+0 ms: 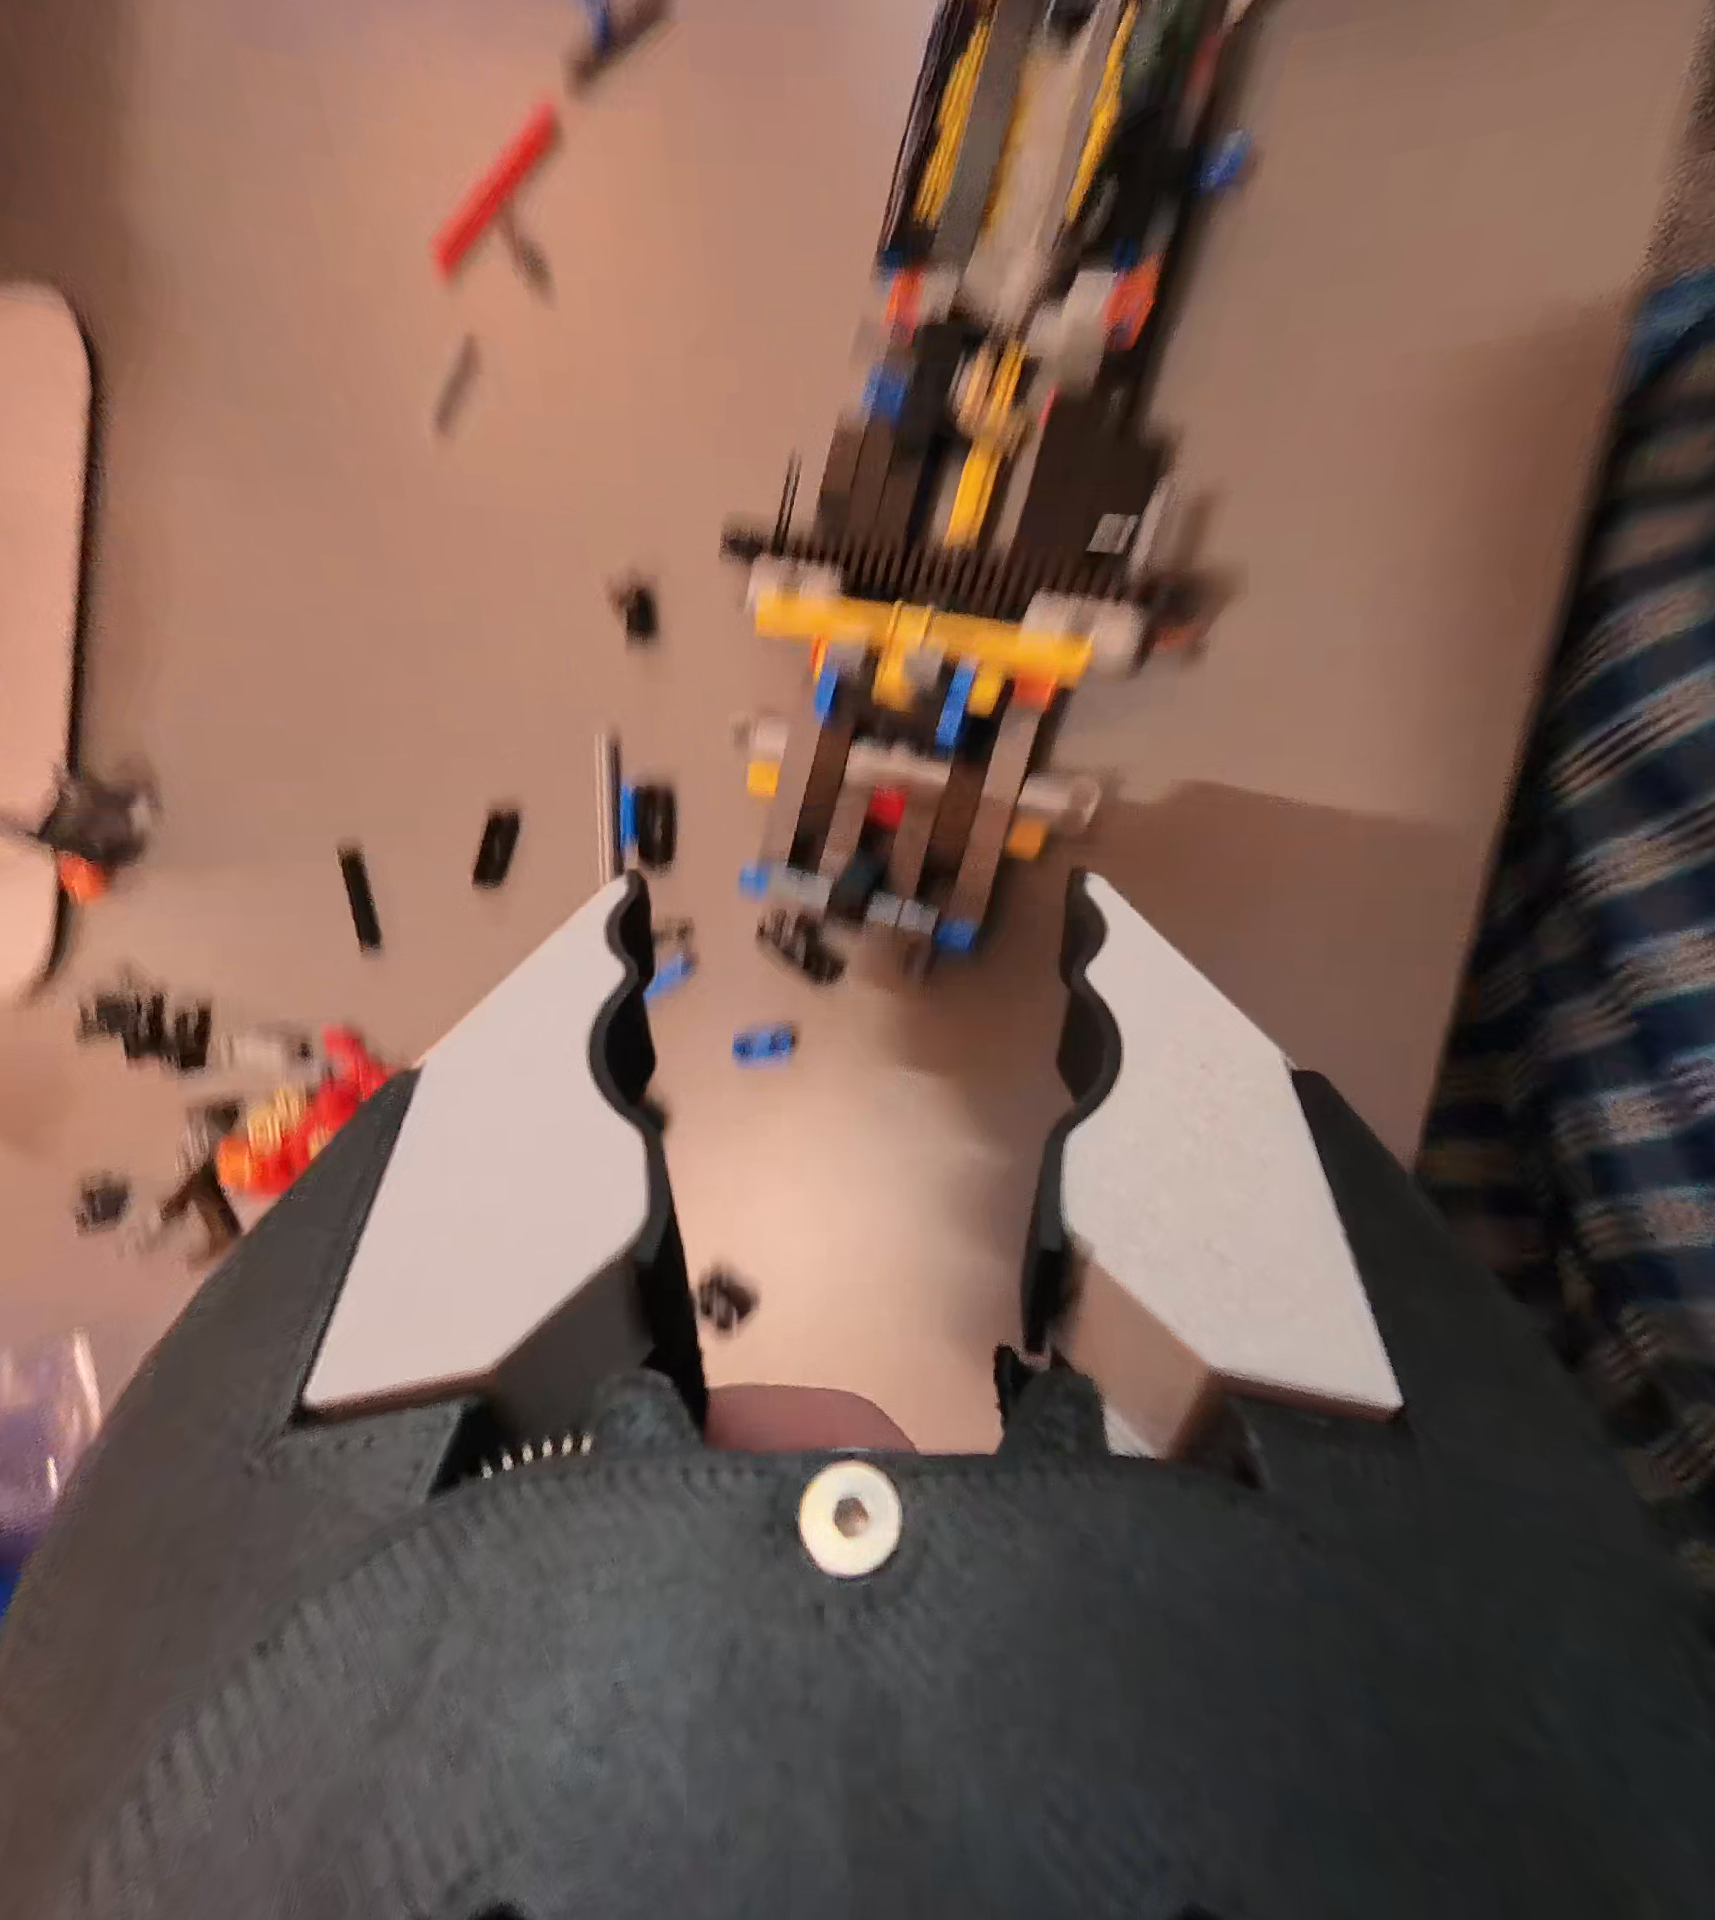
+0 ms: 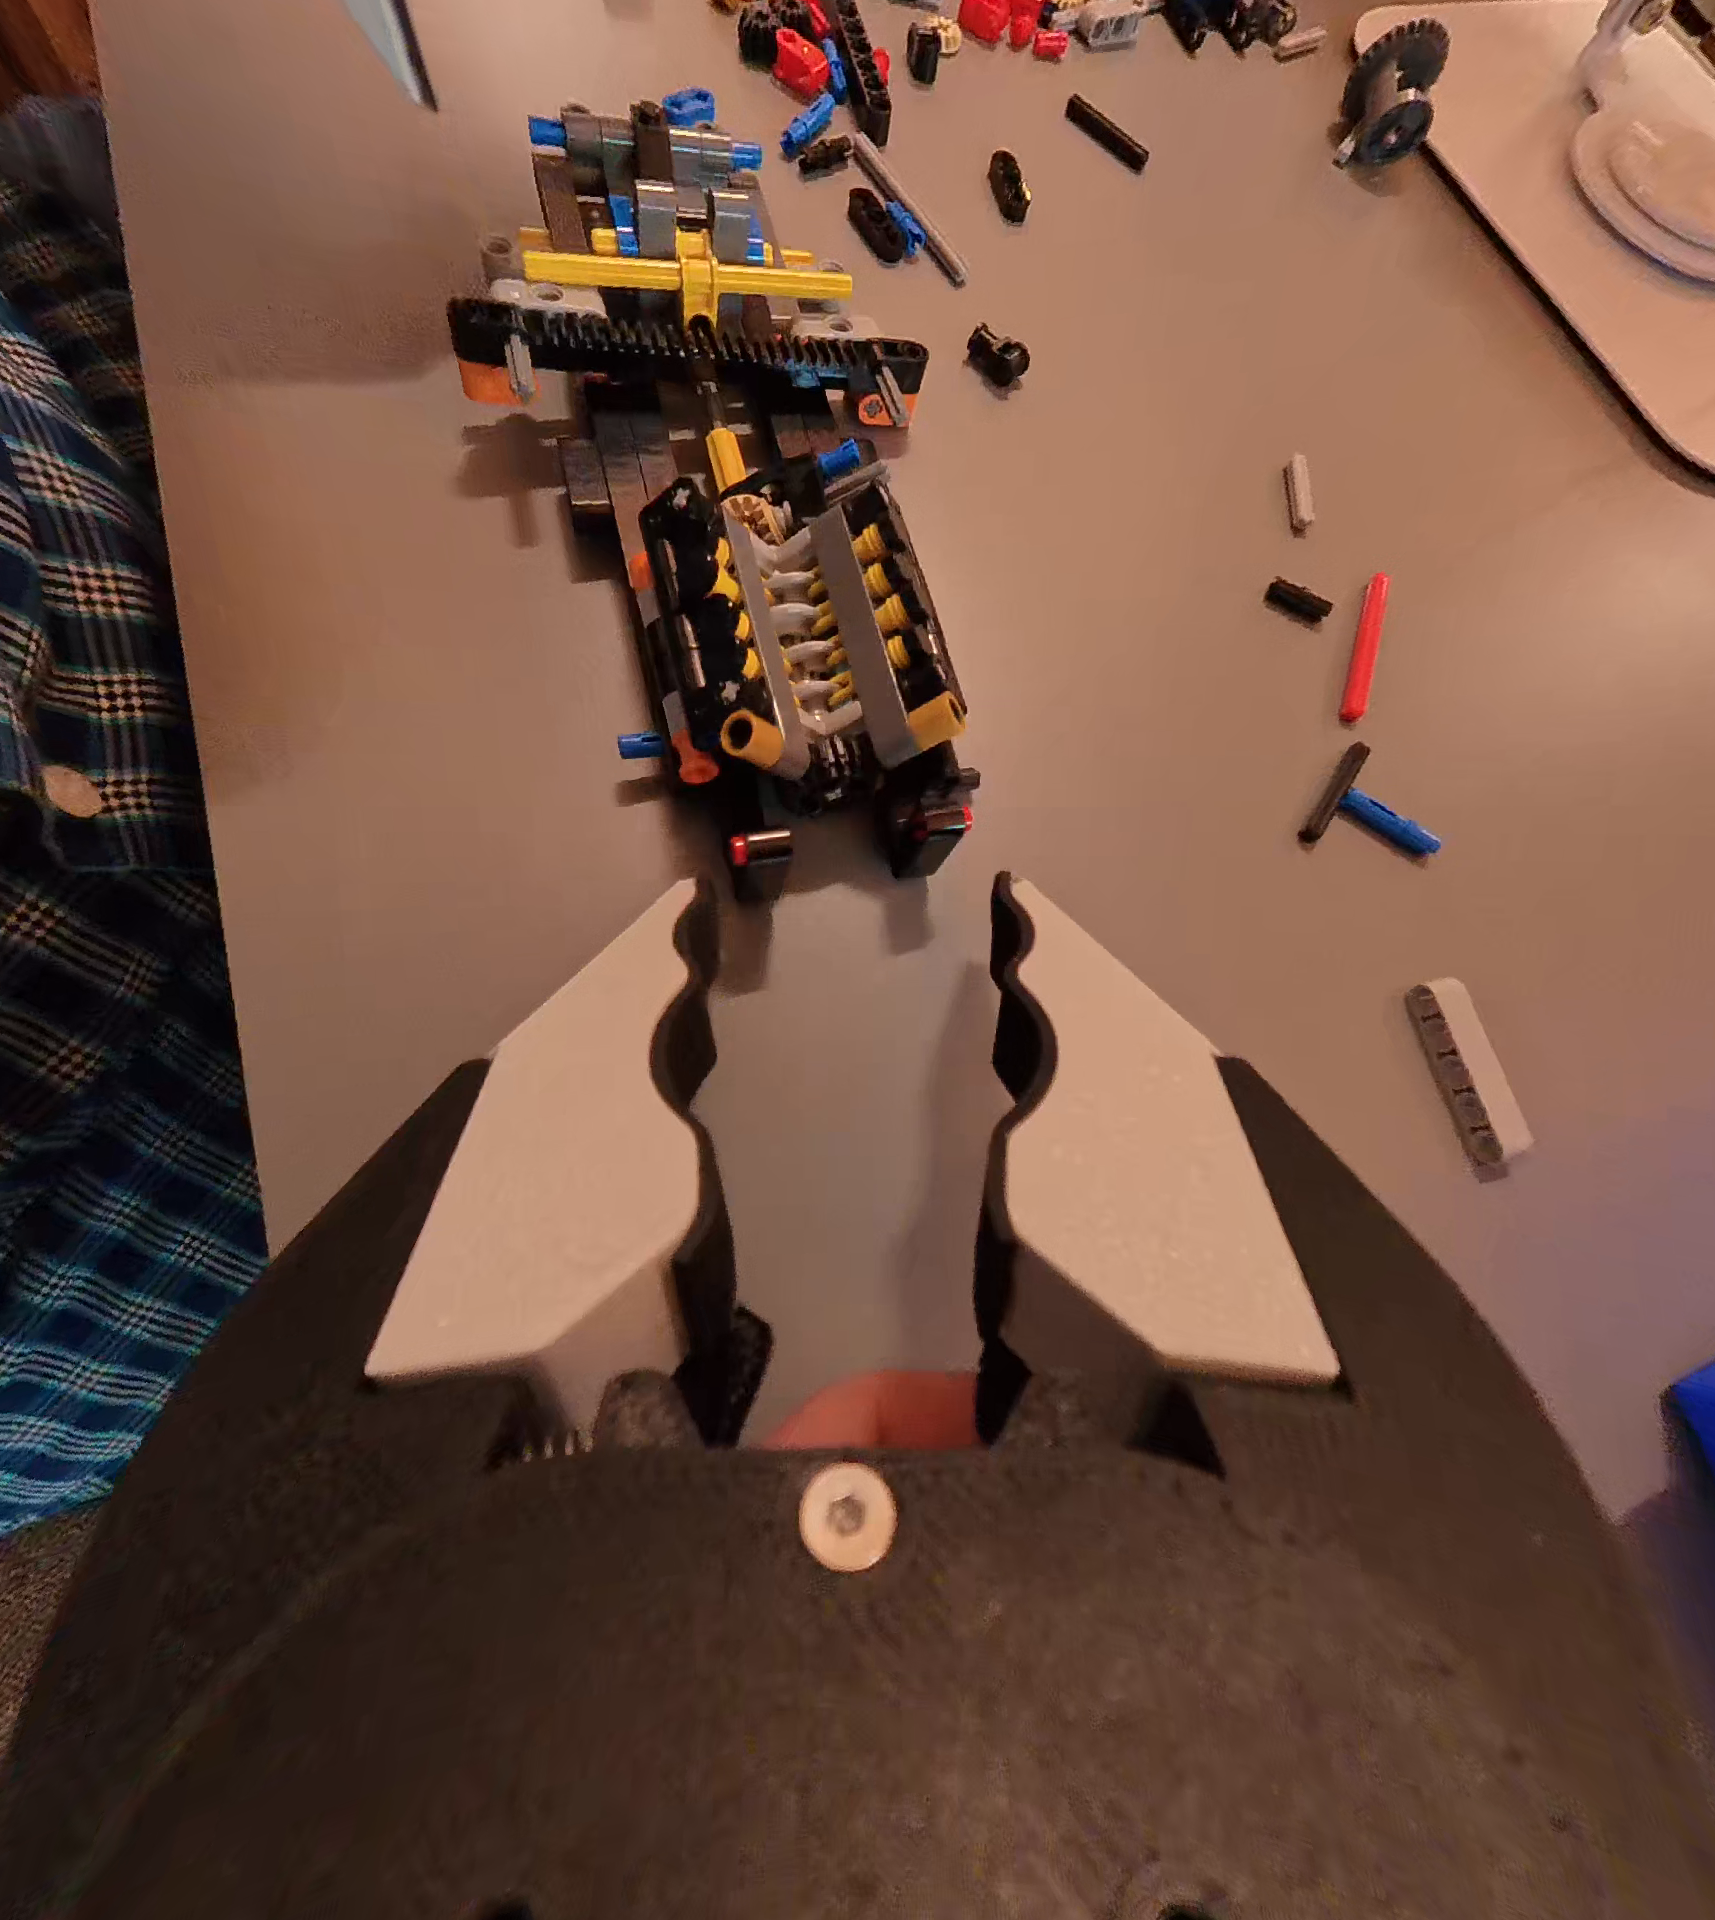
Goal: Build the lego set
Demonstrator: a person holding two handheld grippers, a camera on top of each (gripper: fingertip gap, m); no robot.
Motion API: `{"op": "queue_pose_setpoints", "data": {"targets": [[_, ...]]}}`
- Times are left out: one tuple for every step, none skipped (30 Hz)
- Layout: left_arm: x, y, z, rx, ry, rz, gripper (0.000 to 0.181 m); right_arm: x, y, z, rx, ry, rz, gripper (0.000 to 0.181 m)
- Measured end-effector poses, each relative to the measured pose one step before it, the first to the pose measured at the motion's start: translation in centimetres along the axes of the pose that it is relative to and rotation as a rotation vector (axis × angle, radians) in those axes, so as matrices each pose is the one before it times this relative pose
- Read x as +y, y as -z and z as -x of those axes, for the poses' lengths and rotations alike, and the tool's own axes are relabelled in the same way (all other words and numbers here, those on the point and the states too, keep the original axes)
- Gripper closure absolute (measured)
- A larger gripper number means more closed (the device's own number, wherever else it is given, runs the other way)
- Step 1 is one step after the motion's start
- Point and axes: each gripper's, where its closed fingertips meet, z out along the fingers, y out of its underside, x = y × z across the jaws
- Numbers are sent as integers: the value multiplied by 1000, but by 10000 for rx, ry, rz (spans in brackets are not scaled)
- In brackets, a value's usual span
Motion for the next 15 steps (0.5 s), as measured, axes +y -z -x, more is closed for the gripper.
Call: {"op": "queue_pose_setpoints", "data": {"targets": [[-1078, -136, -327, 165, -196, -202, 102, -9, 60, -26, 28, -39, -42, 130], [-914, -365, -333, 202, -259, -95, 100, -11, 8, -44, 45, -1, -1, 130], [-682, -516, -252, 208, -245, 0, 95, -9, -39, 28, 8, 20, 9, 130], [-481, -613, -144, 226, -154, 59, 90, 53, -57, 24, 12, 27, 40, 130], [-285, -678, -138, 260, -122, 118, 85, 44, -38, -13, 32, 22, 40, 130], [35, -634, 13, 163, -172, 285, 81, 18, -6, -11, 34, 23, 11, 130], [206, -514, 161, 42, -183, 342, 76, 19, 1, 41, 8, 15, 8, 130], [226, -355, -33, 148, -53, 290, 71, 37, 6, 29, 5, 11, 19, 130], [245, -227, -163, 203, 61, 222, 70, 16, -13, 14, 9, 25, 13, 131], [225, -140, -52, 97, 61, 131, 69, 18, -32, 36, -7, 28, 18, 131], [387, -136, -122, 116, 41, 193, 71, 15, -35, 19, -22, 23, 23, 131], [500, -155, -109, 109, 40, 255, 73, 18, -47, 23, -34, 16, 18, 132], [352, -158, 28, 21, -7, 178, 75, -25, -38, -4, -32, 15, -4, 132], [228, -165, -112, 108, -35, 115, 77, -50, -53, -20, -22, 31, -16, 132], [-79, -69, -196, 205, 34, -66, 83, -33, -77, 16, -32, 47, 7, 133]]}}
